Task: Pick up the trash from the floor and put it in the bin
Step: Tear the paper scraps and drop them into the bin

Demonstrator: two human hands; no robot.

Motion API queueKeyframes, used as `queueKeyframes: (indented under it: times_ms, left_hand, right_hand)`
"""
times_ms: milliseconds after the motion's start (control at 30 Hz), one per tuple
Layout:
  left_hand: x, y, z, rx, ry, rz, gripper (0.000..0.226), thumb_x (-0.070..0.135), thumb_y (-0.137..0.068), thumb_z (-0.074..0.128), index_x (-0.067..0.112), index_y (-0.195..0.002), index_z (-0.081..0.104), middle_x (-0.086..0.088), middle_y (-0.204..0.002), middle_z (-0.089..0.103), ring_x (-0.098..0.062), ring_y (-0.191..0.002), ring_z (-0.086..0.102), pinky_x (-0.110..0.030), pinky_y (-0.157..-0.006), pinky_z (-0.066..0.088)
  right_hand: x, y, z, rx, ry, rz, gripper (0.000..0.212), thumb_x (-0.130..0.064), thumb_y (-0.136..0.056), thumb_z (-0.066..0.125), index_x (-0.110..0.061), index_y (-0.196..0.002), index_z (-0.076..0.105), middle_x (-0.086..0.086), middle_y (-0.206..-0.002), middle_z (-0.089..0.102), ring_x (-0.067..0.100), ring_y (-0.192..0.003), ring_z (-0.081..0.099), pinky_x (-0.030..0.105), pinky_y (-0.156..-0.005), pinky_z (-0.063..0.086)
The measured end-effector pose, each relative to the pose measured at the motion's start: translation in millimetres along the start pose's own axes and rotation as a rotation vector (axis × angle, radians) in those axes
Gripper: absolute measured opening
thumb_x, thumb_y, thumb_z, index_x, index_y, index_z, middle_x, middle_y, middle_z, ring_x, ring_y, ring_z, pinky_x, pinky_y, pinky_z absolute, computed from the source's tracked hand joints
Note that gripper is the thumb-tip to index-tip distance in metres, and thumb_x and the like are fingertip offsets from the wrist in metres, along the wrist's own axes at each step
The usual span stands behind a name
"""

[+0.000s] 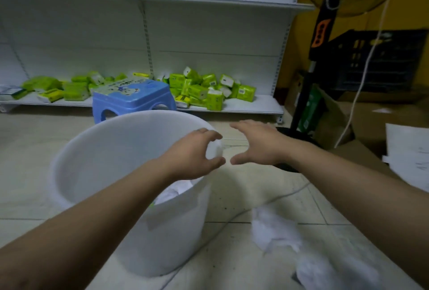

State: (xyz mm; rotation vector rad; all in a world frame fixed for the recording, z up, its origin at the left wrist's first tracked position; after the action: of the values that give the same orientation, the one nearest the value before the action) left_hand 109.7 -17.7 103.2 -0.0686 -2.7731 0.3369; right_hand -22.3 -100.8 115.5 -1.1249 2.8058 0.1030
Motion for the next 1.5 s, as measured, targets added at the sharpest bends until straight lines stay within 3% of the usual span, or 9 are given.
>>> queueKeyframes:
  times_ms: [267,633,700,800,933,1000,1100,1267,1500]
  left_hand:
    - [99,-33,107,-0.148,0.086,0.056,0.062,0.045,-0.080,0.067,0.022,-0.133,0.045,-0.001,-0.132,0.053,-0.019,-0.118,0.050,-0.031,-0.095,0.042]
    - [166,32,324,-0.515,0.095,-0.025,0.059,0.040,-0.082,0.063,0.023,-0.135,0.044,-0.006,-0.134,0.051,-0.025,-0.119,0.049,-0.034,-0.092,0.043]
    - [171,42,350,-0.565,0.079,-0.036,0.059,0.038,-0.084,0.061,0.024,-0.137,0.041,-0.008,-0.135,0.049,-0.027,-0.120,0.048,-0.036,-0.092,0.044]
    - [176,52,382,-0.626,0.044,-0.050,0.063,0.034,-0.085,0.061,0.026,-0.141,0.034,-0.009,-0.143,0.039,-0.029,-0.123,0.045,-0.039,-0.092,0.047]
    - [181,57,407,-0.589,0.105,-0.104,0.078,0.035,-0.086,0.060,0.031,-0.149,0.014,-0.007,-0.158,0.014,-0.032,-0.131,0.038,-0.043,-0.094,0.048]
    - [183,56,415,-0.539,0.128,-0.121,0.081,0.036,-0.086,0.059,0.033,-0.150,0.008,-0.009,-0.155,0.022,-0.031,-0.127,0.042,-0.042,-0.090,0.049]
    - [182,56,426,-0.546,0.058,-0.113,0.075,0.038,-0.087,0.055,0.033,-0.149,0.013,-0.011,-0.137,0.042,-0.030,-0.116,0.047,-0.039,-0.081,0.048]
    - [172,55,430,-0.553,-0.049,-0.107,0.037,0.024,-0.087,0.054,0.022,-0.124,0.049,-0.009,-0.125,0.047,-0.028,-0.110,0.046,-0.038,-0.079,0.047]
    - [151,41,402,-0.335,0.090,-0.148,0.016,0.019,-0.087,0.054,0.010,-0.100,0.058,-0.011,-0.104,0.057,-0.027,-0.090,0.053,-0.037,-0.069,0.048]
  right_hand:
    - [126,90,40,-0.125,-0.081,0.210,0.097,-0.056,-0.072,0.071,-0.029,-0.149,0.019,0.001,-0.156,0.025,0.025,-0.140,0.029,0.048,-0.113,0.030]
    - [250,218,223,-0.323,-0.321,0.515,0.080,-0.040,-0.079,0.071,-0.021,-0.146,0.032,0.008,-0.151,0.033,0.026,-0.134,0.039,0.039,-0.108,0.036]
    - [266,236,247,-0.350,-0.315,0.574,0.069,-0.032,-0.081,0.069,-0.016,-0.142,0.039,0.011,-0.145,0.041,0.028,-0.131,0.043,0.038,-0.105,0.039]
    - [284,255,271,-0.328,-0.312,0.555,0.030,-0.019,-0.085,0.059,-0.006,-0.112,0.063,0.011,-0.117,0.063,0.026,-0.110,0.058,0.020,-0.084,0.041]
    - [295,273,298,-0.295,-0.438,0.593,0.031,-0.017,-0.090,0.057,-0.006,-0.119,0.057,0.012,-0.118,0.063,0.024,-0.109,0.058,0.014,-0.075,0.032]
    - [292,276,312,-0.285,-0.499,0.596,0.045,-0.022,-0.090,0.060,-0.009,-0.131,0.049,0.008,-0.124,0.058,0.024,-0.117,0.054,0.014,-0.083,0.033]
    - [286,280,326,-0.234,-0.509,0.660,0.058,-0.028,-0.087,0.062,-0.017,-0.141,0.041,0.005,-0.133,0.052,0.024,-0.122,0.049,0.032,-0.099,0.042]
    - [279,273,336,-0.121,-0.494,0.684,0.019,-0.004,-0.084,0.058,-0.012,-0.100,0.065,0.009,-0.102,0.058,0.020,-0.088,0.056,0.024,-0.067,0.038]
    - [274,255,315,0.068,-0.674,0.725,0.027,0.009,-0.081,0.051,-0.015,-0.069,0.058,-0.006,-0.065,0.057,0.006,-0.059,0.056,0.008,-0.047,0.037]
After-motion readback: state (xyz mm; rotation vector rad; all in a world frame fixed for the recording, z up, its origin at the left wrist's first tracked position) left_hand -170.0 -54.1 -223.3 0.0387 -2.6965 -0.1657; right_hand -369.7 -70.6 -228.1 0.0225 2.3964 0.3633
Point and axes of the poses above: each hand's wrist, its own y-axis away from the middle knuckle, its own z-axis out of the palm, x = y × z, the point moved 5 cm from there along -y, towards the middle knuckle
